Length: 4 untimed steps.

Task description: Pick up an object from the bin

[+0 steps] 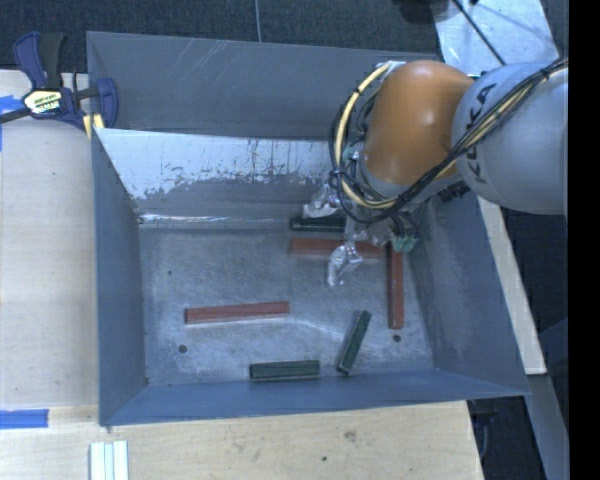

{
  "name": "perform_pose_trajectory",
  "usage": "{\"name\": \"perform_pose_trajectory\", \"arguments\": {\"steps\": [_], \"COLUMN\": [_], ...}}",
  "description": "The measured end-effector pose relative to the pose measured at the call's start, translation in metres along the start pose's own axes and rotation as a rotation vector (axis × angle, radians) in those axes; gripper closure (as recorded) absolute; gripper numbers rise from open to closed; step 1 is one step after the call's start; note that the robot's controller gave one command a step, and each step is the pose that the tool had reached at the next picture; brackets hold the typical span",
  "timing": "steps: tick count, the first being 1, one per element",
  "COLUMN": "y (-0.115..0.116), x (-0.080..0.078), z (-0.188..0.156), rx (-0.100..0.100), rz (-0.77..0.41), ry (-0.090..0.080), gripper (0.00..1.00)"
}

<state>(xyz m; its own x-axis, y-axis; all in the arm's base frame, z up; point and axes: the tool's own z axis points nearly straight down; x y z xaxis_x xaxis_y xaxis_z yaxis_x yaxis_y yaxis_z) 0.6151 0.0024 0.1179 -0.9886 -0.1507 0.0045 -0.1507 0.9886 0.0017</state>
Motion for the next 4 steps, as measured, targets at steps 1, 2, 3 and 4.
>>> {"name": "perform_pose_trajectory", "arguments": {"steps": [1,2,3,4], "y": [-0.001,0.002,0.002,-0.001], "x": [-0.002,-0.008,-0.008,0.018], "z": [-0.005,0.032,0.032,-0.082], "rx": [0.001,0.005,0.005,0.002], "rz": [0.001,-0.080,-0.080,-0.166], "ry": [-0.008,-0.041,-0.041,-0.007], "gripper": [0.00,1.00,1.00,1.00]}}
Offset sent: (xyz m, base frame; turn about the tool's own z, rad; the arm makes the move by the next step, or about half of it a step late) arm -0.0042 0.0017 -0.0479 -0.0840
